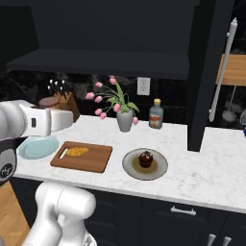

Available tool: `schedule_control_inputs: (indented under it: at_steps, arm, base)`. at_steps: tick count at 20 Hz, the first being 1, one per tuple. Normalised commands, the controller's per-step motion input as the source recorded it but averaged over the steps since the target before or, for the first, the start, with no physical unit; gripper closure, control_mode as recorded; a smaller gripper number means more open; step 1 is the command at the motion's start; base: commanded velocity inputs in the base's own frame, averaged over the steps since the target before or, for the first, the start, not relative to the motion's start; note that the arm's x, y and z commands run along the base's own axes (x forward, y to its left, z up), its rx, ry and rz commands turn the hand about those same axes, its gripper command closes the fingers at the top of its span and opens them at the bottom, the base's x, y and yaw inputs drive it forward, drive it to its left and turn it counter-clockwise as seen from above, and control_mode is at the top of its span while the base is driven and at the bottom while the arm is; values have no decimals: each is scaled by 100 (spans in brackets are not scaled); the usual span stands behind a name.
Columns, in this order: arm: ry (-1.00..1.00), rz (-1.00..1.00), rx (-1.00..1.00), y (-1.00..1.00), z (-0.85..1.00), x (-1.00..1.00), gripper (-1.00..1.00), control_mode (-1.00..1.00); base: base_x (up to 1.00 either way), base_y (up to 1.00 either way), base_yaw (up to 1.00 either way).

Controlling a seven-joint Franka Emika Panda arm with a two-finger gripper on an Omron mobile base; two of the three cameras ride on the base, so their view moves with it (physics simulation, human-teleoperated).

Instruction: From the different types of pastries on the counter, select a croissant and place it on the cutting board. Then retrieve a jar of jam from the cabinet and place it alongside the croissant on the cutting board.

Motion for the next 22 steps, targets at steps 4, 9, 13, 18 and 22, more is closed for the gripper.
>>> schedule_control_inputs:
  at_steps: [4,9,13,18,22]
  arm:
    - [4,14,8,0,-50,-4,100,-100]
    - [0,17,8,0,-42,0,100,-100]
    - [0,18,7,0,-44,0,100,-100]
    - [0,19,9,0,-50,0,100,-100]
    - [0,19,12,0,-48,0,100,-100]
  base:
    - [0,0,0]
    - [0,0,0]
    - [0,0,0]
    - [0,0,0]
    - [0,0,0]
